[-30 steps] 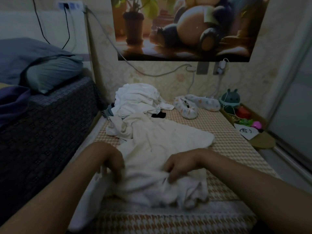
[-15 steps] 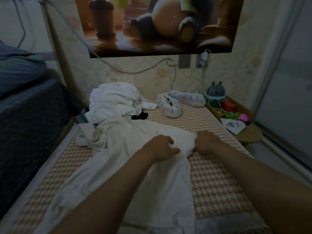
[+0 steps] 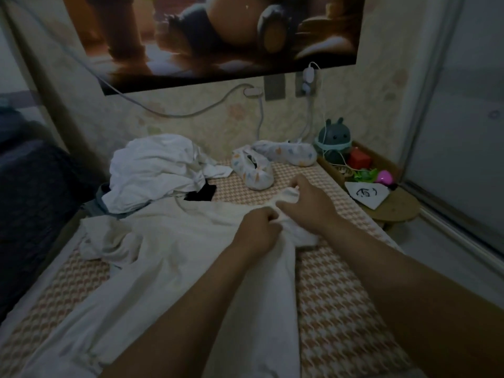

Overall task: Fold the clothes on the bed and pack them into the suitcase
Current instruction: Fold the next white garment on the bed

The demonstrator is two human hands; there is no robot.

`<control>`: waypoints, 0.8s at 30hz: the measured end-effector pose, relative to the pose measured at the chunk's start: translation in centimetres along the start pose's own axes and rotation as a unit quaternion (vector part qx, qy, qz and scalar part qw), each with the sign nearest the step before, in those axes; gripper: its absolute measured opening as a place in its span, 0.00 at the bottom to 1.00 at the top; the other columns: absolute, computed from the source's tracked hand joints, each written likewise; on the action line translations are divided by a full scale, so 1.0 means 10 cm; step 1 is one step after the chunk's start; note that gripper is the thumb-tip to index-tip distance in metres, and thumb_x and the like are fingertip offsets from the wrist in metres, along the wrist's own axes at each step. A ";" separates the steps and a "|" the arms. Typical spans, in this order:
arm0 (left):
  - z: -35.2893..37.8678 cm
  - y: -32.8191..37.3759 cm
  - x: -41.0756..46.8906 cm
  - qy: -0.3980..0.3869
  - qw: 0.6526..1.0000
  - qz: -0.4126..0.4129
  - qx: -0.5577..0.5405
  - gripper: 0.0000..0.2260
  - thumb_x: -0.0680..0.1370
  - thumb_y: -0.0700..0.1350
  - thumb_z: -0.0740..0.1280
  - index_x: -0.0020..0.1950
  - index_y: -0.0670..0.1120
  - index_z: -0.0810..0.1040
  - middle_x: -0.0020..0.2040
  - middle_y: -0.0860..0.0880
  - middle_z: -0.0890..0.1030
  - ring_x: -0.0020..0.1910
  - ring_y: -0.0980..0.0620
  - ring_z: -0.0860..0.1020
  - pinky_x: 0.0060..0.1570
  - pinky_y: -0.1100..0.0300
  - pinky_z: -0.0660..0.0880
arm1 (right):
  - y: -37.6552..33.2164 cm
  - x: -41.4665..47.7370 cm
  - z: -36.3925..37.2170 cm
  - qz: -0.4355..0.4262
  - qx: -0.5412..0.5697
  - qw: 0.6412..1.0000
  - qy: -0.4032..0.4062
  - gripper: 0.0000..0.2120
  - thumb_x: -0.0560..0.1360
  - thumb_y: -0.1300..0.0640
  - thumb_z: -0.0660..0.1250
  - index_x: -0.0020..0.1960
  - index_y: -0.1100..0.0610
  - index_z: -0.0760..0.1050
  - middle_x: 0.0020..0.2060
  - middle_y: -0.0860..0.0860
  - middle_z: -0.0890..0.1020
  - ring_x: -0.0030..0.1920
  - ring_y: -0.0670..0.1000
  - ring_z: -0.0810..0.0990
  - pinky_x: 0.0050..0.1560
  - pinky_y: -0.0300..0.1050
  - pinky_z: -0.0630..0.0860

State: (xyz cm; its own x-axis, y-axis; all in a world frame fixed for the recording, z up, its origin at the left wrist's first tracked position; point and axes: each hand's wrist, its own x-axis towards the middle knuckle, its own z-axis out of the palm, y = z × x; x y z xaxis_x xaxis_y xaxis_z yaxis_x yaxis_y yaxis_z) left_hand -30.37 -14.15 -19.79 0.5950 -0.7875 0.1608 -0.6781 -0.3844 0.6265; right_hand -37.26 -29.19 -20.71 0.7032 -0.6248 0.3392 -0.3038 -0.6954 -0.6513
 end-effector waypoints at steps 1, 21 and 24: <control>0.06 0.10 0.02 0.015 0.999 0.025 -0.015 0.04 0.76 0.41 0.66 0.42 0.46 0.76 0.40 0.51 0.76 0.41 0.54 0.73 0.32 0.68 0.62 | 0.07 0.04 -0.07 -0.037 -0.075 0.996 0.013 0.15 0.72 0.50 0.70 0.56 0.49 0.68 0.40 0.47 0.76 0.39 0.51 0.76 0.34 0.44 0.67; -0.79 -1.59 0.73 0.021 0.968 -0.092 0.233 0.18 0.80 0.40 0.58 0.71 0.45 0.70 0.71 0.43 0.68 0.69 0.44 0.68 0.68 0.54 0.64 | 0.05 0.57 0.95 -0.071 -0.278 0.948 -0.139 0.20 0.82 0.47 0.55 0.71 0.53 0.67 0.67 0.54 0.72 0.65 0.55 0.71 0.63 0.47 0.66; -0.90 -1.91 0.81 -0.017 0.942 -0.133 0.307 0.22 0.82 0.43 0.56 0.76 0.45 0.59 0.72 0.43 0.64 0.69 0.43 0.68 0.65 0.49 0.67 | 0.03 0.70 1.09 -0.026 -0.314 0.940 -0.129 0.24 0.78 0.40 0.60 0.66 0.55 0.73 0.62 0.55 0.76 0.62 0.57 0.74 0.58 0.48 0.69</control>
State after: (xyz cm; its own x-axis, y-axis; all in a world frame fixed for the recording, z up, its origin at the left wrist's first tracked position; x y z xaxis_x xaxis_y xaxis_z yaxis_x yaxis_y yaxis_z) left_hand -8.68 -8.83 -23.59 0.7725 -0.6344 0.0292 -0.6344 -0.7688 0.0798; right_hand -25.40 -29.93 -25.93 0.8353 -0.5340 0.1306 -0.5277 -0.8455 -0.0816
